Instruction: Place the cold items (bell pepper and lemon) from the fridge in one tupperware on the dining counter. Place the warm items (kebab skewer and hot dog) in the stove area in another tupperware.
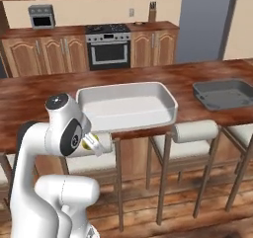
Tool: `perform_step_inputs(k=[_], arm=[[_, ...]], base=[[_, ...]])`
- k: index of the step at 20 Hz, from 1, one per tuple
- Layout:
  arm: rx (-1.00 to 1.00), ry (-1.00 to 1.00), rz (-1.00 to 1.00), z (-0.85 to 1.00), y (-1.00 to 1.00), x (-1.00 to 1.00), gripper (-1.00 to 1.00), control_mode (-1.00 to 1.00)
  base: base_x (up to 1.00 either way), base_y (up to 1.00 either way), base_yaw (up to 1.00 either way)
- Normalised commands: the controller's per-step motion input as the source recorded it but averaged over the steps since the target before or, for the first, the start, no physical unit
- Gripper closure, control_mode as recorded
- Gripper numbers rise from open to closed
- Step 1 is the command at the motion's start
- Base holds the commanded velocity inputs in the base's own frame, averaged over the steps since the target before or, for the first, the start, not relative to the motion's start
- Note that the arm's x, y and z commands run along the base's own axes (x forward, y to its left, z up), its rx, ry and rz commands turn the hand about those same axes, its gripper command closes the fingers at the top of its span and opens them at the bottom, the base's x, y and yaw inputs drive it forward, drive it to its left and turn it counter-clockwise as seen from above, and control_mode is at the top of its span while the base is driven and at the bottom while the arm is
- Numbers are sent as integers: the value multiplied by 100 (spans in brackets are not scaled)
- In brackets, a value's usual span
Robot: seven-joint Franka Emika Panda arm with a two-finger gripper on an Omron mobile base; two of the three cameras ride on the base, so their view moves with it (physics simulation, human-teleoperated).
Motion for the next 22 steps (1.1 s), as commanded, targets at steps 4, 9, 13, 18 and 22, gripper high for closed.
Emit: perform_step_inputs(k=[4,9,13,18,22], arm=[[0,0,0,0,0,0,100,100],[0,0,0,0,0,0,100,100],[0,0,0,0,0,0,100,100],[0,0,0,0,0,0,100,100],[4,0,21,9,-32,30,100,-100]], base=[[46,-56,42],[61,-36,30],[70,-17,20],[45,-27,22],[1,-11,7]])
